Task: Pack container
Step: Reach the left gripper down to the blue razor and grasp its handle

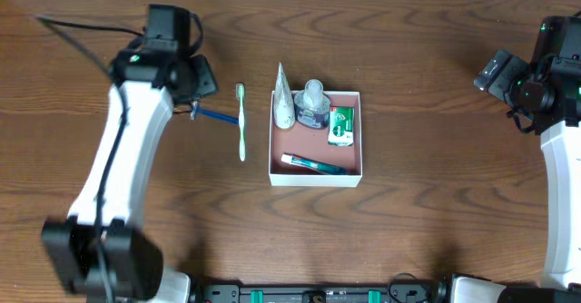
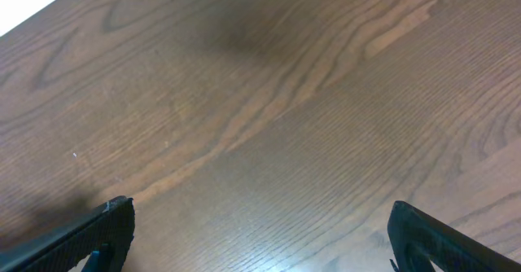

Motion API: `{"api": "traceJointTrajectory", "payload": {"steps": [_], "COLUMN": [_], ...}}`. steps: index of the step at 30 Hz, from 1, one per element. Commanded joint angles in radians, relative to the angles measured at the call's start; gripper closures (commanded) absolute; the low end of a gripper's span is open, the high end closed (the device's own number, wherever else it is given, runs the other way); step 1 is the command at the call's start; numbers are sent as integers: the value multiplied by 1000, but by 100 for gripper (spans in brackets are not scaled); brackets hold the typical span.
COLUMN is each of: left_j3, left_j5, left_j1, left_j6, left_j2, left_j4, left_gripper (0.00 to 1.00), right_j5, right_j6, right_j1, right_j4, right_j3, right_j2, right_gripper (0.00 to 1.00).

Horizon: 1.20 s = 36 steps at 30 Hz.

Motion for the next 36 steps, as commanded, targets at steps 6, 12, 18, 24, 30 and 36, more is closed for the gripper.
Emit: {"api": "traceJointTrajectory", "payload": {"steps": [6,12,18,24,30,36], "left_j3": [-2,-2,-2,-3,-5,-7], "left_j5": [0,42,45,45,45,44], "left_j1": [-2,-2,-2,-2,-3,-11], "left_j6": [-436,-636,-709,-709,-710,-710], "left_j2": [206,292,338,348,348,349], "left_j4": [-32,-24,-16,21,59,92], "left_gripper": [47,47,46,46,46,46], "right_j5": [17,17,17,17,17,17], "right_j6": [-10,-10,-10,-10,-10,-10], "right_j1": [-5,-5,-5,-5,-5,-5], "right_j4": [0,0,0,0,0,0], "right_j3": [2,2,2,2,2,2], "right_j2": [0,0,0,0,0,0], "right_gripper": [1,1,1,1,1,1]}}
